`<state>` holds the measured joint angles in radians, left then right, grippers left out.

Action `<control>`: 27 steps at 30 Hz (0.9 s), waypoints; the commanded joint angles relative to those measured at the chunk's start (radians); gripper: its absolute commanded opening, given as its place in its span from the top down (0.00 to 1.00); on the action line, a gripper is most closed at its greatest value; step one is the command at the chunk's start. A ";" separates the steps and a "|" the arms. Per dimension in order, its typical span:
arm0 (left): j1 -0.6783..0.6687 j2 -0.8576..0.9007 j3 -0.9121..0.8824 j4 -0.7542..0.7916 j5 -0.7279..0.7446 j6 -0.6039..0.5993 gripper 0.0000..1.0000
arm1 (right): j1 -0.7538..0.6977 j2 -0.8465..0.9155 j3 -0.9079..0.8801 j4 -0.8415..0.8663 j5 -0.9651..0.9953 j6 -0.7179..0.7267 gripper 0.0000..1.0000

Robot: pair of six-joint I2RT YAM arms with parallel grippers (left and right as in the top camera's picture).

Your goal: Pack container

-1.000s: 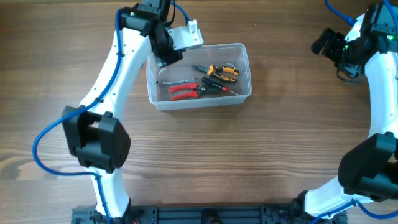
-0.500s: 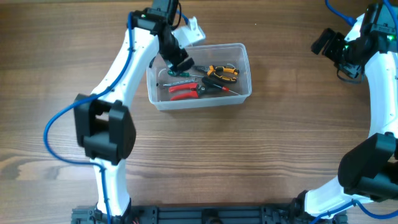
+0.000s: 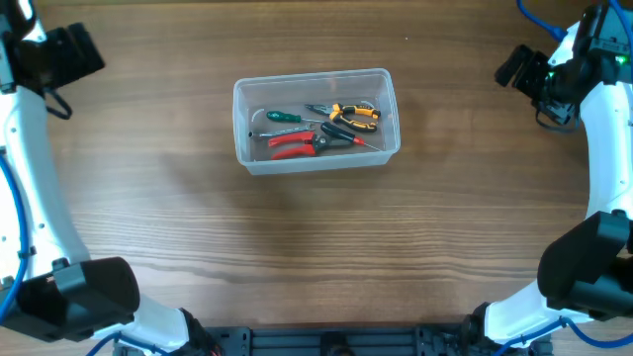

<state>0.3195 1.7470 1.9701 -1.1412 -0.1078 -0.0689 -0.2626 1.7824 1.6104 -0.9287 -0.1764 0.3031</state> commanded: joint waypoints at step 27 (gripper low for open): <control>0.025 0.006 -0.003 0.000 0.002 -0.051 0.00 | 0.380 -1.263 -0.945 0.528 0.386 0.015 0.00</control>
<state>0.3397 1.7481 1.9697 -1.1435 -0.1059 -0.1112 0.1402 0.6979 0.8696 -0.4057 0.1429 0.3111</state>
